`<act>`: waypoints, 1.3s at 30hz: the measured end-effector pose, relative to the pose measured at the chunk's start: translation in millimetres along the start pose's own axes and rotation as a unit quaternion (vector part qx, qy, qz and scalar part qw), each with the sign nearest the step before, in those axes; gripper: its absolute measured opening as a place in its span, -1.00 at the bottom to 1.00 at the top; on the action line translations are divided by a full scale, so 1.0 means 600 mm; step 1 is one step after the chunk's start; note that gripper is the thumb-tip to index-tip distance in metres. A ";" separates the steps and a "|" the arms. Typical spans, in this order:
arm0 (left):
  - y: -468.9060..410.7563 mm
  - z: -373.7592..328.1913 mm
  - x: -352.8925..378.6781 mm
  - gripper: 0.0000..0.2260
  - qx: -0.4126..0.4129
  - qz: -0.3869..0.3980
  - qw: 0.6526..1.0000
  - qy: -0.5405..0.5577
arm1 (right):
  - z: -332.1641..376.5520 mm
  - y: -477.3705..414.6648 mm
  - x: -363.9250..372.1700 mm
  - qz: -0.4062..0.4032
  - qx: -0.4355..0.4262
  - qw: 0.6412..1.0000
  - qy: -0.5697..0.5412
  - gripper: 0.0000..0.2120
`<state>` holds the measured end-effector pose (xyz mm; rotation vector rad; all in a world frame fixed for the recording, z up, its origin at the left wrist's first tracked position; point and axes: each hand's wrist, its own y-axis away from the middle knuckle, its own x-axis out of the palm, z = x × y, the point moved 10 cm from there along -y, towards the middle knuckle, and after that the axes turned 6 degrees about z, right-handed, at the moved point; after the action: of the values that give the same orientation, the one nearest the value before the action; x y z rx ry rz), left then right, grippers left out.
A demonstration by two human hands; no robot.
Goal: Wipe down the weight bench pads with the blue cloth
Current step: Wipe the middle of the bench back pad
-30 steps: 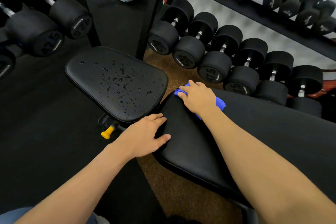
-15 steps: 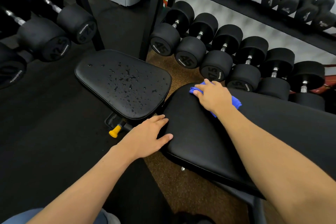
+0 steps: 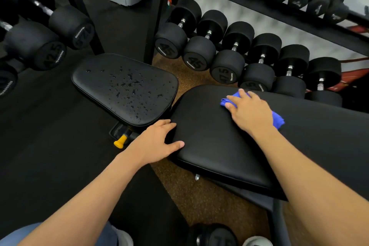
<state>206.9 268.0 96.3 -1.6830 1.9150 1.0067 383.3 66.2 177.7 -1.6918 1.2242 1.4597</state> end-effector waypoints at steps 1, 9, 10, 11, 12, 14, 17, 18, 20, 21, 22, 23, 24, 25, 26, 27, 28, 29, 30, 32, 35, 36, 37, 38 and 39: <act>0.001 0.003 0.001 -0.26 -0.006 0.001 1.000 0.011 | 0.032 0.015 0.004 -0.008 -0.024 1.000 0.007 -0.57; 0.006 0.016 0.003 -0.26 -0.013 0.041 0.998 0.047 | 0.073 0.248 0.014 -0.010 -0.185 0.982 0.015 -0.47; 0.007 0.017 0.004 -0.26 -0.016 0.035 0.998 0.048 | 0.044 0.247 0.009 -0.009 -0.166 0.986 0.020 -0.47; 0.009 0.018 0.006 -0.26 -0.020 0.028 0.998 0.053 | 0.020 0.243 0.005 -0.003 -0.145 0.989 0.026 -0.46; 0.010 0.019 0.008 -0.26 -0.024 0.021 0.998 0.062 | 0.007 0.236 0.004 0.008 -0.124 0.992 0.032 -0.46; 0.013 0.024 0.011 -0.26 -0.031 0.007 0.996 0.084 | 0.013 0.222 0.009 0.020 -0.095 0.994 0.043 -0.44; 0.020 0.033 0.014 -0.25 -0.043 -0.016 0.995 0.092 | 0.062 0.171 0.018 0.010 -0.089 0.994 0.054 -0.47; 0.021 0.035 0.015 -0.24 -0.046 -0.021 0.995 0.091 | 0.080 0.141 0.020 0.004 -0.095 0.994 0.050 -0.50; 0.023 0.041 0.015 -0.23 -0.054 -0.022 0.994 0.095 | 0.110 0.069 0.021 0.011 -0.087 0.996 0.029 -0.53; 0.023 0.043 0.014 -0.22 -0.057 -0.016 0.993 0.099 | 0.122 0.036 0.018 0.019 -0.072 0.997 0.014 -0.54; 0.023 0.045 0.013 -0.21 -0.057 -0.008 0.993 0.104 | 0.134 0.011 0.018 0.024 -0.057 0.998 0.007 -0.55; 0.023 0.047 0.014 -0.20 -0.056 0.001 0.993 0.106 | 0.147 -0.001 0.022 0.025 -0.052 0.998 0.010 -0.55; 0.022 0.049 0.013 -0.19 -0.054 0.009 0.993 0.104 | 0.163 0.000 0.026 0.023 -0.061 0.998 0.019 -0.55; 0.022 0.050 0.014 -0.18 -0.052 0.019 0.994 0.099 | 0.180 0.019 0.031 0.020 -0.086 0.996 0.029 -0.55; 0.022 0.051 0.014 -0.18 -0.049 0.024 0.994 0.097 | 0.197 0.053 0.032 0.016 -0.123 0.992 0.032 -0.55; 0.022 0.051 0.012 -0.18 -0.046 0.024 0.994 0.097 | 0.210 0.092 0.032 0.010 -0.162 0.986 0.027 -0.55; 0.021 0.051 0.011 -0.18 -0.043 0.022 0.994 0.097 | 0.215 0.132 0.030 0.005 -0.193 0.981 0.019 -0.56; 0.020 0.050 0.010 -0.18 -0.040 0.024 0.994 0.095 | 0.213 0.165 0.028 0.013 -0.215 0.976 0.007 -0.54; 0.018 0.047 0.009 -0.18 -0.036 0.025 0.995 0.089 | 0.203 0.184 0.028 0.032 -0.223 0.974 0.000 -0.51; 0.016 0.041 0.007 -0.18 -0.028 0.023 0.997 0.074 | 0.159 0.168 0.023 0.044 -0.197 0.979 0.006 -0.46; 0.019 0.038 0.004 -0.18 -0.023 0.019 0.997 0.070 | 0.074 0.081 0.000 0.015 -0.070 0.997 0.023 -0.49; 0.020 0.037 0.004 -0.19 -0.022 0.018 0.997 0.074 | 0.053 0.064 -0.002 0.022 -0.031 0.999 0.019 -0.50; 0.023 0.038 0.006 -0.19 -0.022 0.020 0.996 0.081 | 0.044 0.058 0.002 0.023 -0.005 1.000 0.013 -0.52; 0.026 0.041 0.008 -0.19 -0.025 0.027 0.995 0.093 | 0.050 0.065 0.007 0.022 0.008 1.000 0.008 -0.53; 0.030 0.045 0.011 -0.20 -0.030 0.034 0.993 0.109 | 0.066 0.084 0.010 0.017 0.010 1.000 0.009 -0.53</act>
<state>184.1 283.7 78.0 -1.8384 2.1102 0.9468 320.9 78.9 169.3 -1.6813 1.2789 1.4503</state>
